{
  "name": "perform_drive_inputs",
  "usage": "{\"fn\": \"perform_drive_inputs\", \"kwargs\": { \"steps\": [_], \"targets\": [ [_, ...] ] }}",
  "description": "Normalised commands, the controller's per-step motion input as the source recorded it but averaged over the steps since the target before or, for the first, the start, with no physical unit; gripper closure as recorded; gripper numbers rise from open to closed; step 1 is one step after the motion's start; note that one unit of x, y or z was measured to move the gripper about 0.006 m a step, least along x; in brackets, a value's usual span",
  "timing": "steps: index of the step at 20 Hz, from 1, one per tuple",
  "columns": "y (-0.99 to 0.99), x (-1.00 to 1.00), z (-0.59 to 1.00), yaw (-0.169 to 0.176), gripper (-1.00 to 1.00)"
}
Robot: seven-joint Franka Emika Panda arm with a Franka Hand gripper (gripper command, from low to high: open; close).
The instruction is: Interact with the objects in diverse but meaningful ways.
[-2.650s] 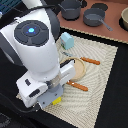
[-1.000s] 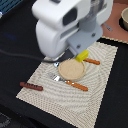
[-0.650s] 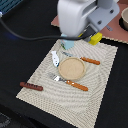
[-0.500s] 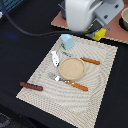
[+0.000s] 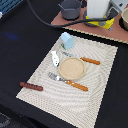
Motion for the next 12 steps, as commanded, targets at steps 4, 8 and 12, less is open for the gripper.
{"fn": "perform_drive_inputs", "kwargs": {
  "steps": [4,8,12],
  "targets": [
    [0.57,0.00,-0.46,0.016,1.00],
    [0.51,0.00,-0.60,0.035,1.00],
    [0.51,0.00,-0.61,0.045,1.00]
  ]
}}
